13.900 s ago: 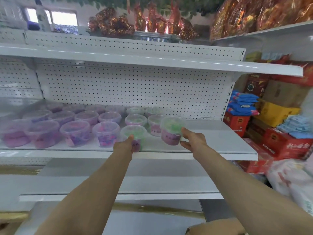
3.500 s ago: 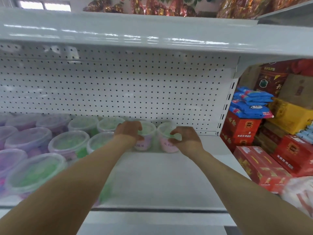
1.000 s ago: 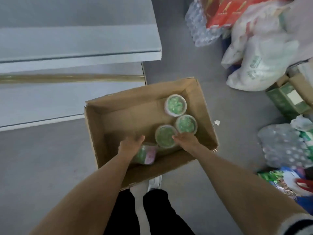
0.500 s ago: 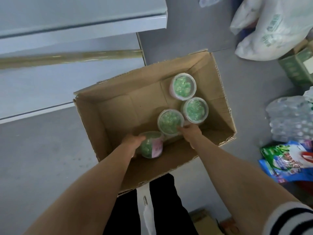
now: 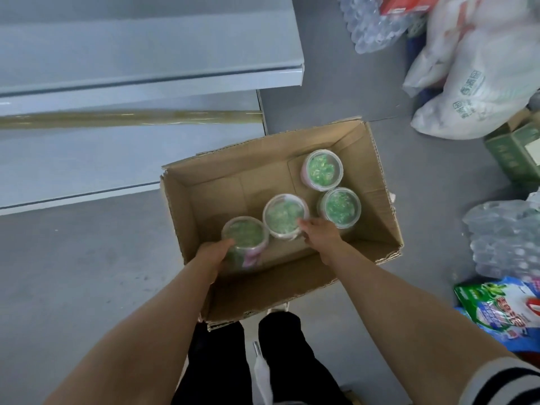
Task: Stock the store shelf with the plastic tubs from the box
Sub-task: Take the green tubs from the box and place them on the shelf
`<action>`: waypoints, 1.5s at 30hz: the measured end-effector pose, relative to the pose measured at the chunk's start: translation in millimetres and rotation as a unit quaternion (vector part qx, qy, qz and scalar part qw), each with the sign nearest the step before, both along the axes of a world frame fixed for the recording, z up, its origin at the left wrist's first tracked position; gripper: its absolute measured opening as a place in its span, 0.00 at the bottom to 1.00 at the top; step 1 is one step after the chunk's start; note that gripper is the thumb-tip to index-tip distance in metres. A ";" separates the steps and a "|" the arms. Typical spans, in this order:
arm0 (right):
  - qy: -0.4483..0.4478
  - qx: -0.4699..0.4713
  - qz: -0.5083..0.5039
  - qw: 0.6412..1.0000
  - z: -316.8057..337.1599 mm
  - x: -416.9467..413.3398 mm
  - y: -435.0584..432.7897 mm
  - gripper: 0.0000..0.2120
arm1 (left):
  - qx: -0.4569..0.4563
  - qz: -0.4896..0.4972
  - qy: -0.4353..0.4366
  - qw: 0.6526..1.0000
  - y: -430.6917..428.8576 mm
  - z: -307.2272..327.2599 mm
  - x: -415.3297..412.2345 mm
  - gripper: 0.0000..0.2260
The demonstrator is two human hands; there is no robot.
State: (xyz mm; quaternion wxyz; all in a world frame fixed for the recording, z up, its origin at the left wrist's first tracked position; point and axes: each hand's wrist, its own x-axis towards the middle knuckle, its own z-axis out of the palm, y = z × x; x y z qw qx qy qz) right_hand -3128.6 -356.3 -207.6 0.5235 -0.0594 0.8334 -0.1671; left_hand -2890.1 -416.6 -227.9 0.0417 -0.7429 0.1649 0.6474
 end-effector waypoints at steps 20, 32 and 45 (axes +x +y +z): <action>-0.125 -0.292 -0.034 0.948 224.4 -10.7 -69.6 0.21 | -0.296 0.284 0.194 0.891 -57.6 249.3 25.6 0.15; -0.179 -0.450 0.062 0.873 386.6 18.3 -138.5 0.23 | -0.469 0.313 0.251 0.787 -104.4 421.5 59.5 0.02; -0.127 -0.484 0.047 0.865 455.5 37.3 -217.2 0.26 | -0.485 0.277 0.275 0.783 -196.2 468.7 69.5 0.05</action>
